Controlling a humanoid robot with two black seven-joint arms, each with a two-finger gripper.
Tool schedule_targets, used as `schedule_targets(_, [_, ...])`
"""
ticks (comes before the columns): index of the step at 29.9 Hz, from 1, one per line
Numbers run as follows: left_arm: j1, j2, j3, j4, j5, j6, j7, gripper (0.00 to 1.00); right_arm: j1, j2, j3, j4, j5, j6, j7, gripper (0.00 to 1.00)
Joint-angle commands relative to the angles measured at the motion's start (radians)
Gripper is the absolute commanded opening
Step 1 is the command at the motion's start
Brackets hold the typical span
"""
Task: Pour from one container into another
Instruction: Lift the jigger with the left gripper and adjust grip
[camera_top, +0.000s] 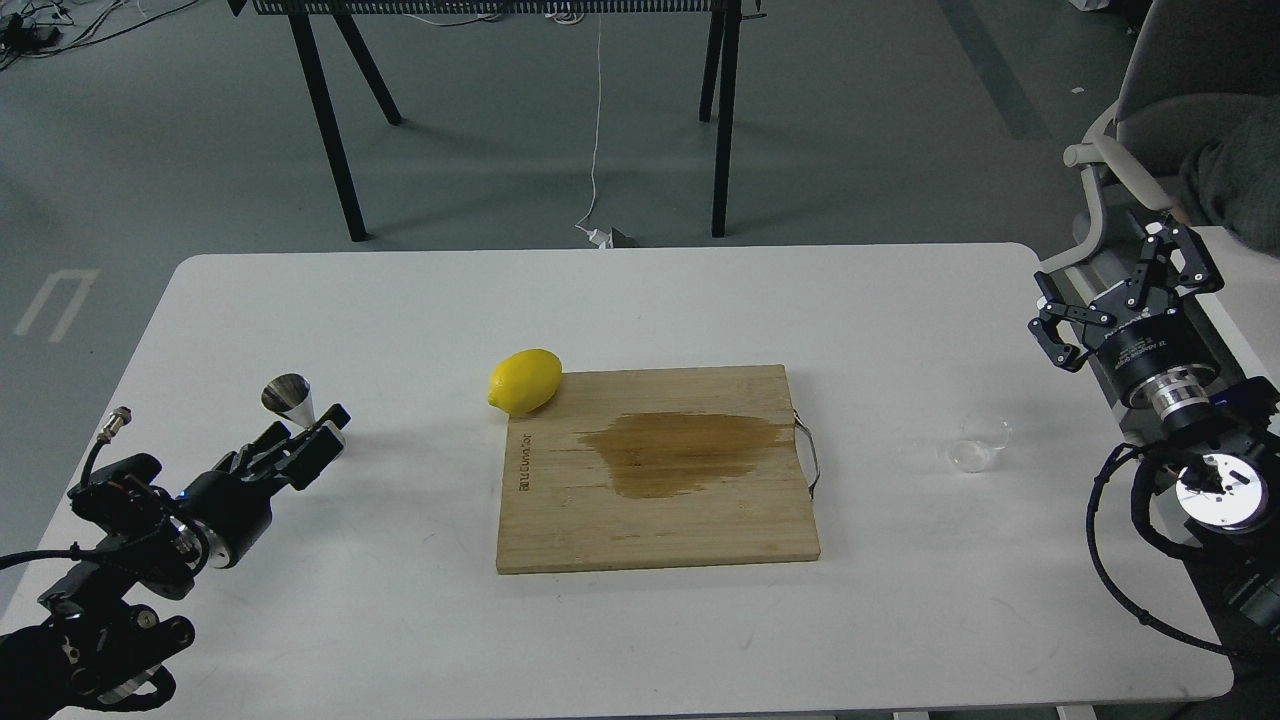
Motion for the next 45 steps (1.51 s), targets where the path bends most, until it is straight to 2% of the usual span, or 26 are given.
schedule_targets(1, [-0.006,-0.011,0.0,0.007,0.0,0.0,0.0,0.99,-0.001,0.0,0.0,0.0,0.0,0.0,0.0,0.99])
schedule_targets(10, [-0.04,-0.046,0.051,0.067,0.0,0.0,0.0,0.99,-0.001,0.0,0.0,0.0,0.0,0.0,0.0,0.99])
schedule_targets(25, [-0.054,-0.075,0.052,0.128,0.0,0.0,0.0,0.99,-0.002,0.0,0.0,0.0,0.0,0.0,0.0,0.99])
schedule_targets(38, [-0.065,-0.083,0.052,0.134,0.0,0.0,0.0,0.99,-0.004,0.0,-0.002,0.002,0.0,0.0,0.0,0.99])
schedule_targets(45, [-0.069,-0.129,0.052,0.203,0.0,0.0,0.0,0.99,-0.004,0.0,-0.002,0.002,0.0,0.0,0.0,0.99])
